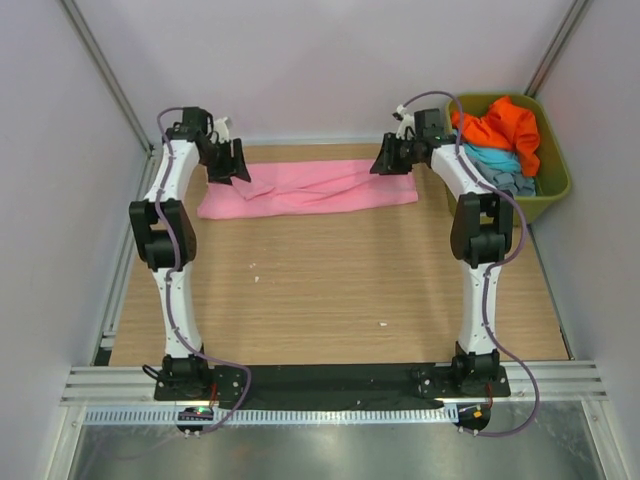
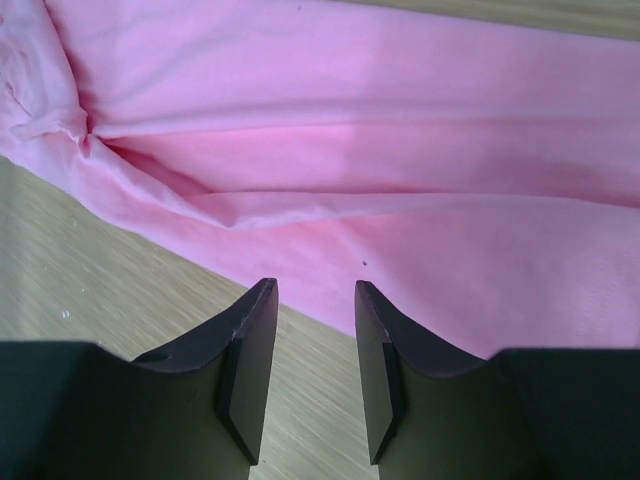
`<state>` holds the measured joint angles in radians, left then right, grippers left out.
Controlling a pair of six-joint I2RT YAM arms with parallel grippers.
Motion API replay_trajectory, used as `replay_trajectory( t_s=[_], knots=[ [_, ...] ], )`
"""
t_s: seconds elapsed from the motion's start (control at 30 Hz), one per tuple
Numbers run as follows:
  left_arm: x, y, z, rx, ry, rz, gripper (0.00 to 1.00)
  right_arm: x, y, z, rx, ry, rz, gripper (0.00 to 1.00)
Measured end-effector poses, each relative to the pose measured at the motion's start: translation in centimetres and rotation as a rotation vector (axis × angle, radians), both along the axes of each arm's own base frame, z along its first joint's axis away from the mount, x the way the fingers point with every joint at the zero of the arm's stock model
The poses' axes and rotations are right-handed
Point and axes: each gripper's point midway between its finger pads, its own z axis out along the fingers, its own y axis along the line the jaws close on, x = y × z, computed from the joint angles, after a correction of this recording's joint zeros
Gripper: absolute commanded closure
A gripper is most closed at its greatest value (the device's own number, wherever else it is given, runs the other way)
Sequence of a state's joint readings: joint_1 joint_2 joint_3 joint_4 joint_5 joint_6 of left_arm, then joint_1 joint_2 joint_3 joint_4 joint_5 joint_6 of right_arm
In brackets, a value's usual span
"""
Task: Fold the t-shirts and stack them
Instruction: Fold the tshirt
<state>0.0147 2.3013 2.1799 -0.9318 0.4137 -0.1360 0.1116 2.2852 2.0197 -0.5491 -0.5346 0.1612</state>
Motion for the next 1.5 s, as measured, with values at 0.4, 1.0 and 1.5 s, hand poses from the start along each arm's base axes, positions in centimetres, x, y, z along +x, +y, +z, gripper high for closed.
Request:
replay_trajectory(
  t_s=[0.4, 1.0, 1.5],
  knots=[
    [0.9, -2.2, 2.0, 0.286, -0.153, -0.231, 0.04, -0.5, 0.5, -3.3, -0.052, -0.022, 0.104, 0.50],
    [1.1, -3.8, 5.3, 0.575, -0.244, -0.189, 0.00, -2.6, 5.4, -5.0, -0.128, -0.110, 0.258, 0.32],
    [-0.8, 0.6, -0.7, 1.026, -0.199, -0.372, 0.00, -2.1, 5.0, -5.1, -0.242, -0.146, 0.255, 0.32]
  ],
)
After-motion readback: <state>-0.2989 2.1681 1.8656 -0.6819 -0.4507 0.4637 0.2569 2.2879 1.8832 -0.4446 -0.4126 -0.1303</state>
